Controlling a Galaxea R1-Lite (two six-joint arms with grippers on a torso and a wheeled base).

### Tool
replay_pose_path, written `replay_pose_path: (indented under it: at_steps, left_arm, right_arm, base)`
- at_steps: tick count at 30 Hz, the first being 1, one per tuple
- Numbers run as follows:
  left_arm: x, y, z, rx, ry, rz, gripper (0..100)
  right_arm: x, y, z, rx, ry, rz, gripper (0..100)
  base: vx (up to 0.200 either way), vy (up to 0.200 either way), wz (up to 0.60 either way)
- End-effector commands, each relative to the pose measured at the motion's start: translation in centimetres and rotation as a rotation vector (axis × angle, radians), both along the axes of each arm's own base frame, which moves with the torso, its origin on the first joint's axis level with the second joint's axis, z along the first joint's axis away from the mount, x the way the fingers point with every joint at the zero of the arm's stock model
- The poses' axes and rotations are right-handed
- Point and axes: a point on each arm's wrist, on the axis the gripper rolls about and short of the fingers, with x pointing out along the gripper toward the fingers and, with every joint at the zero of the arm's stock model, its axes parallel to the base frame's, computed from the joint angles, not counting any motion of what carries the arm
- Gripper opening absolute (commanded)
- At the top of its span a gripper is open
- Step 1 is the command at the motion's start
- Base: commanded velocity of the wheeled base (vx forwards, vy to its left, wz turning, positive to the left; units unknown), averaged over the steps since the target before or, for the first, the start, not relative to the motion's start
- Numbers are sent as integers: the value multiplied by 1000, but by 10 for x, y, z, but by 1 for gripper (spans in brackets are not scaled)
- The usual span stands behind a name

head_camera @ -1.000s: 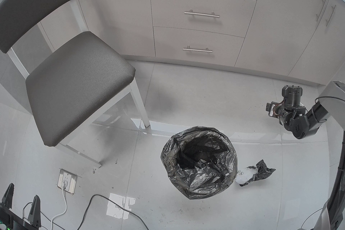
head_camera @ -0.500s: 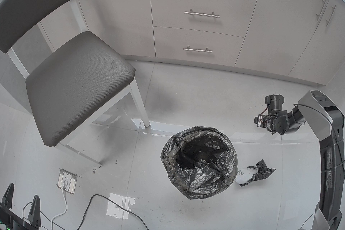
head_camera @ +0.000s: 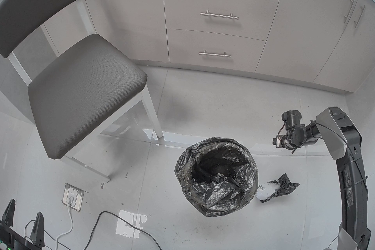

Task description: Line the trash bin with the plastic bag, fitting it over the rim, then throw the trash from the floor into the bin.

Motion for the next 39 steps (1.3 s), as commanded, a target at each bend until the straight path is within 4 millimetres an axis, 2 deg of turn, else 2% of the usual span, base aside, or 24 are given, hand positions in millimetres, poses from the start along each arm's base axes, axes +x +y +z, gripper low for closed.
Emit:
replay_pose_path:
  at_steps: [1,12,15,17,39]
  left_arm:
    - [1,0,-5,0,7,1,100]
    - [1,0,-5,0,7,1,100]
    - [1,0,-5,0,7,1,100]
    - [1,0,-5,0,7,1,100]
    - [1,0,-5,0,7,2,100]
  right_arm:
    - [4,-1,-20,-1,37,-1,100]
    - [13,-1,-39,-21,195,23,100]
    - [4,0,-61,-23,284,28,100]
    - [1,0,-65,-24,311,32,100]
    - [-32,7,-87,2,654,94,100]
  base:
    - [0,0,0]
    - [0,0,0]
    - [0,0,0]
    - [0,0,0]
    - [0,0,0]
